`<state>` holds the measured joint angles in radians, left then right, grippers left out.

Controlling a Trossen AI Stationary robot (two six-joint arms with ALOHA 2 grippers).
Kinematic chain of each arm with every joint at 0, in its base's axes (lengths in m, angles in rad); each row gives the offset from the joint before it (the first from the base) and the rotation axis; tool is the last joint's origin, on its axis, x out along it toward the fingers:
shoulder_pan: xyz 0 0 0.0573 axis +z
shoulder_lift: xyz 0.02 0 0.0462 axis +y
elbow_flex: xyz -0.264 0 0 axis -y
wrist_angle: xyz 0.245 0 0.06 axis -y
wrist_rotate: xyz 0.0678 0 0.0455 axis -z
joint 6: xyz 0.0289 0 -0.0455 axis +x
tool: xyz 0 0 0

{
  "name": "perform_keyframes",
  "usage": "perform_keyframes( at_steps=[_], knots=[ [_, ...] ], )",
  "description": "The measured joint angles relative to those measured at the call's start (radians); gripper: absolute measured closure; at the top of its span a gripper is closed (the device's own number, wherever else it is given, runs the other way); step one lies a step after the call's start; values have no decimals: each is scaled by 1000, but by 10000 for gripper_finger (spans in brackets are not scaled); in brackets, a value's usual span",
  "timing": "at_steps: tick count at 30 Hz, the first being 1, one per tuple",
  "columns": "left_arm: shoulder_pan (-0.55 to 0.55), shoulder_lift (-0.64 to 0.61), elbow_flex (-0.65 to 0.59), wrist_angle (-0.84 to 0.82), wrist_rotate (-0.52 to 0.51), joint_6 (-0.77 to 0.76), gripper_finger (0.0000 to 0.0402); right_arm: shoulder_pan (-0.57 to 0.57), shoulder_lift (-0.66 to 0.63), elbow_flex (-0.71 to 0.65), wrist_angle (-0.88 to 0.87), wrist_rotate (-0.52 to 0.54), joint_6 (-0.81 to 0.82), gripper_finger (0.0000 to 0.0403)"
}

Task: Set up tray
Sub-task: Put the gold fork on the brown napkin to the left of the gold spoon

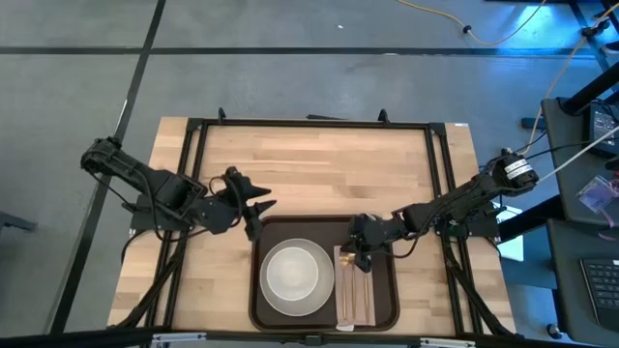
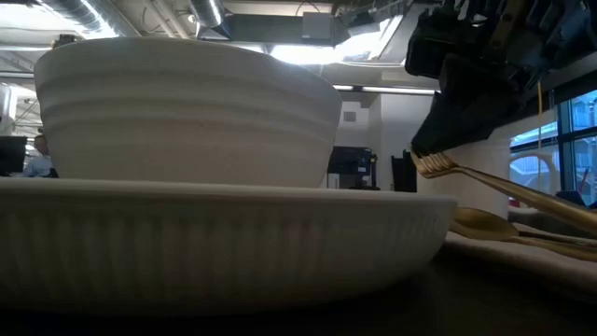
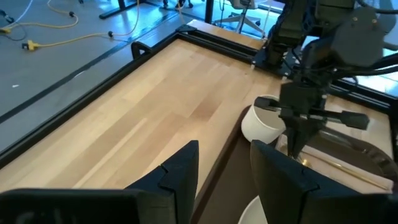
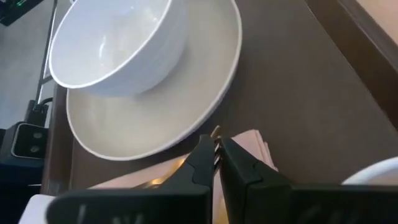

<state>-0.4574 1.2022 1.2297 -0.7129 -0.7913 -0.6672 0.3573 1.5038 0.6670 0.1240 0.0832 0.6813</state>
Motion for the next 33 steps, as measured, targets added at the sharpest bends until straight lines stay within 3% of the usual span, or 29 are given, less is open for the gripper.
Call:
perform_keyframes(
  at_steps=[9,33],
  knots=[
    [49,0,0,-5,59,0,263,0,6,-1,22,30,-10,389],
    [68,0,0,-25,61,1,263,-1,7,6,15,5,-15,373]
  ],
)
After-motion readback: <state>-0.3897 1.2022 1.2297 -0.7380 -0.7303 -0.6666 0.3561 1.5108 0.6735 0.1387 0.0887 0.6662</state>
